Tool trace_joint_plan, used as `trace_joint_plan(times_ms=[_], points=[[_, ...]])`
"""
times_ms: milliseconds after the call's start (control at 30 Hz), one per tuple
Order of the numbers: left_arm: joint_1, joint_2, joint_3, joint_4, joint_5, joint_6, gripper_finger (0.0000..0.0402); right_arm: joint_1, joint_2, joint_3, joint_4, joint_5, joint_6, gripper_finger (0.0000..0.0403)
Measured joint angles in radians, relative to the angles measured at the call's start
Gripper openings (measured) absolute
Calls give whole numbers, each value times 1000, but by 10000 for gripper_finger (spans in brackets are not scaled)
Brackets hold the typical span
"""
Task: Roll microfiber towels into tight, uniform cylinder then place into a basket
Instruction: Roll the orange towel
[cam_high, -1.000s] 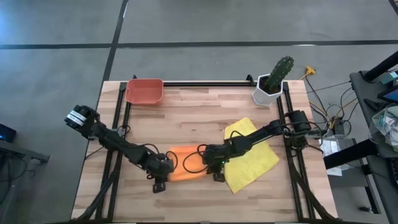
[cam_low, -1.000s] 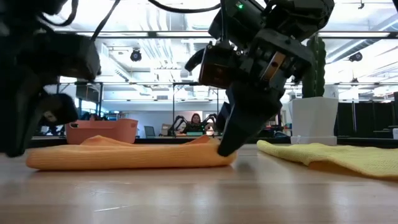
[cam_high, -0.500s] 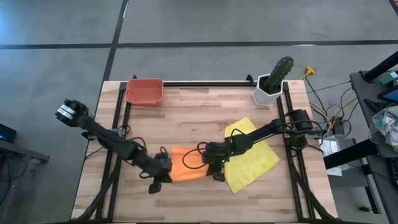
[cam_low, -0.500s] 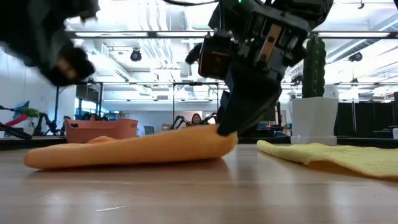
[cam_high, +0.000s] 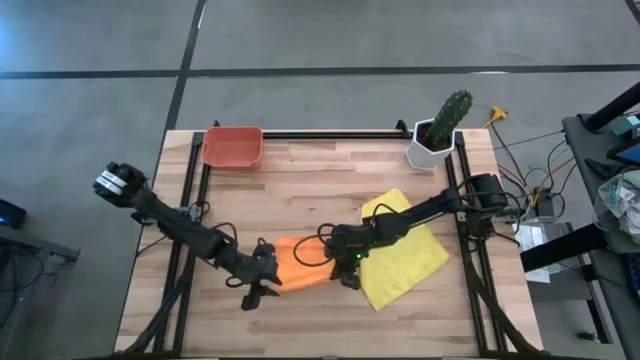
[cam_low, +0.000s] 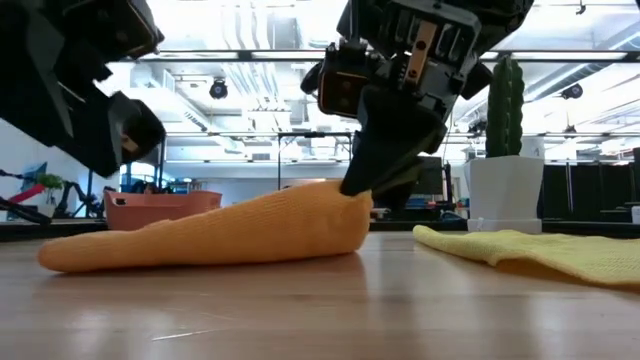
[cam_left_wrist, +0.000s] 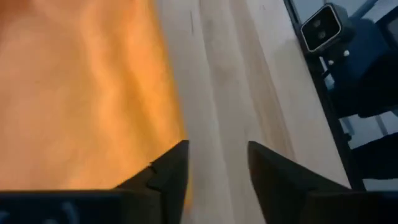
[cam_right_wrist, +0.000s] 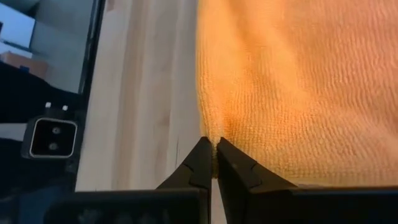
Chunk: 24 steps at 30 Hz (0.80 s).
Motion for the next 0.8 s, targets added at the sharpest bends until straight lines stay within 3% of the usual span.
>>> trace_joint_plan(times_ms=[267, 533, 800], points=[[0, 130, 8, 76, -15, 16, 212, -11, 0, 0, 6, 7, 56, 9], [1, 143, 9, 76, -122, -109, 220, -12, -6, 0, 8, 6, 67, 9], [-1, 160, 10, 75, -98, -113, 220, -26, -12, 0, 43, 7, 100, 9]])
